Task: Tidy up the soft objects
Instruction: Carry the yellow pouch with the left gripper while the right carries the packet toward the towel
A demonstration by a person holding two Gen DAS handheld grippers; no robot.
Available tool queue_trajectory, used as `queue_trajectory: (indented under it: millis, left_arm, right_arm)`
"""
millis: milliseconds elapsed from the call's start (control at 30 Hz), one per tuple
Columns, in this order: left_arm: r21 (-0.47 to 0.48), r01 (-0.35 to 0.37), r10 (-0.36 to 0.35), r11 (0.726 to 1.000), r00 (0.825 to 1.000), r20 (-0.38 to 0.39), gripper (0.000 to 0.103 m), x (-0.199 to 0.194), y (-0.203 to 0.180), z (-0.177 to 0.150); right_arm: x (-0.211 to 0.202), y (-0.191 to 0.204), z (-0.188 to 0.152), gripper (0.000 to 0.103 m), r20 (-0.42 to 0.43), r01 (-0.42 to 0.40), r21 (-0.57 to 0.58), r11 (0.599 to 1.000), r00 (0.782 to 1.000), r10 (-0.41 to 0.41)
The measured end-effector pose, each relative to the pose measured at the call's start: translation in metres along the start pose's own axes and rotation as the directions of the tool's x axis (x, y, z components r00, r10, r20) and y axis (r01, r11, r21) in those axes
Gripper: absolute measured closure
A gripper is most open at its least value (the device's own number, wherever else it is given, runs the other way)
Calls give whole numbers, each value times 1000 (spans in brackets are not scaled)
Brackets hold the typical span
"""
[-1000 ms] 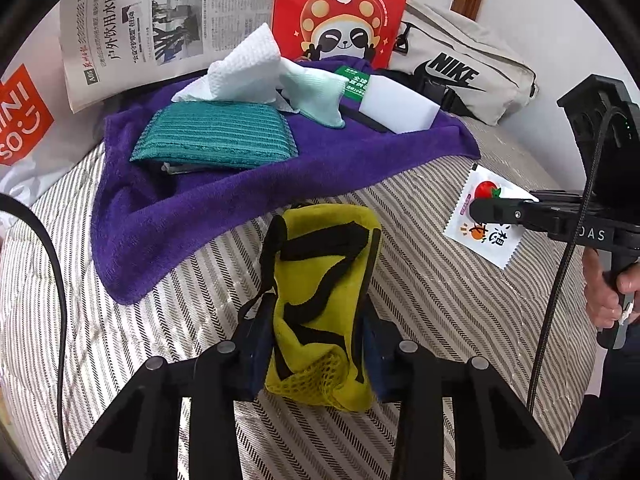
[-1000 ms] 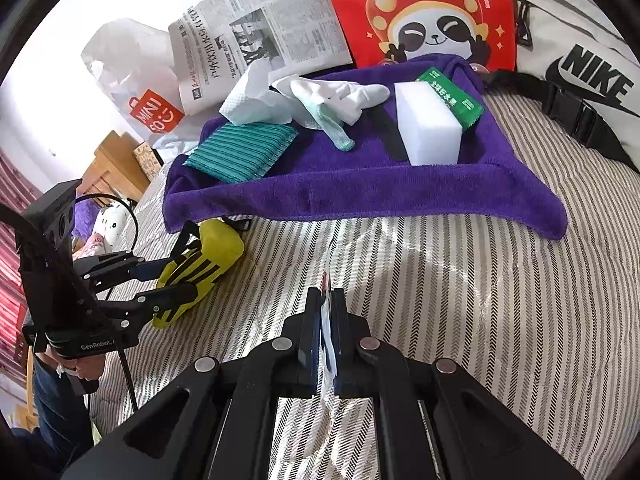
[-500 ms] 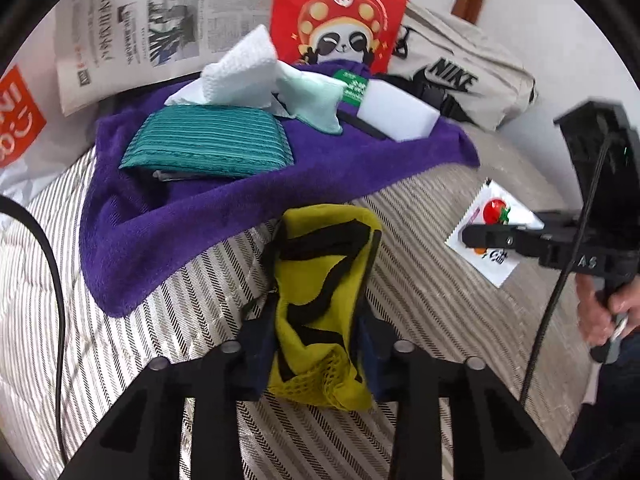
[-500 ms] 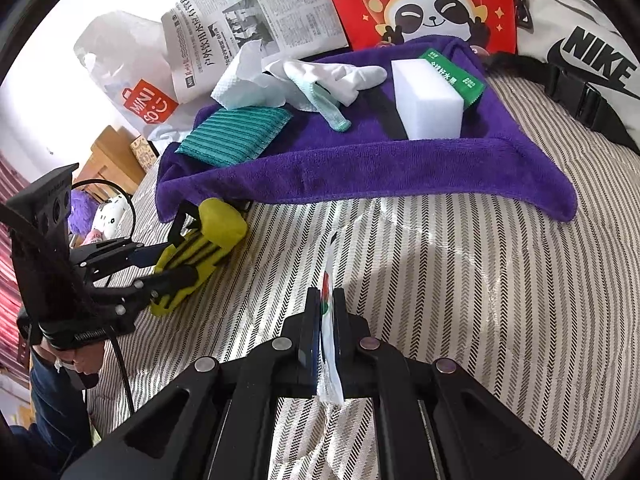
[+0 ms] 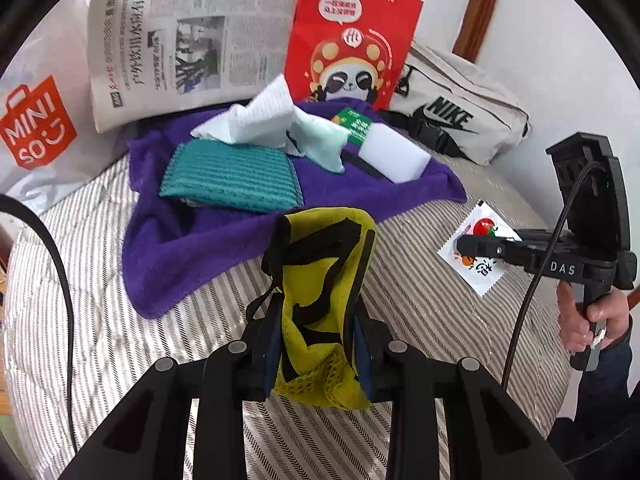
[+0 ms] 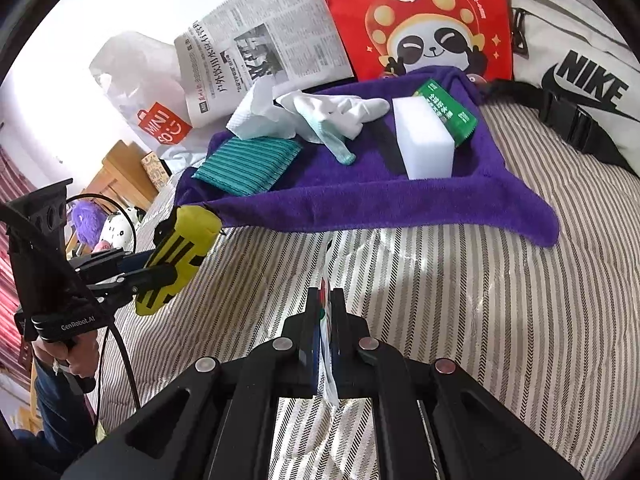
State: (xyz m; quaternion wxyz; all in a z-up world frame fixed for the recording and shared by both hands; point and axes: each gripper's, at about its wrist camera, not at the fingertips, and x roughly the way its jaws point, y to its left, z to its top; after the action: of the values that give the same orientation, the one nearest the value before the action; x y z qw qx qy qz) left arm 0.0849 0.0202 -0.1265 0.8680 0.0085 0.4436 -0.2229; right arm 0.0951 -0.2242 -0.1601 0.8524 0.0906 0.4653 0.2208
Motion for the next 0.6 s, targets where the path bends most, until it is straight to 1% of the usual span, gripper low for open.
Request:
queue_trajectory:
  millis: [100, 233, 367, 600]
  left_arm:
    - [-29, 6, -6, 1000, 1000, 20, 73, -5, 3, 5]
    - [-41, 14, -13, 999, 999, 44, 73, -10, 4, 14]
    - [-38, -10, 12, 999, 998, 62, 73, -14, 7, 25]
    - [-60, -28, 33, 998, 996, 82, 73, -17, 20, 47]
  right_arm:
    - [-1, 2, 4, 98, 1, -2, -10, 1000, 1000, 2]
    - [-2, 5, 16, 99, 5, -5, -29, 1000, 1000, 5]
    - [-4, 11, 30, 99, 17, 5, -63, 998, 1000, -4]
    - [-6, 21, 59, 99, 52, 15, -98, 995, 999, -10]
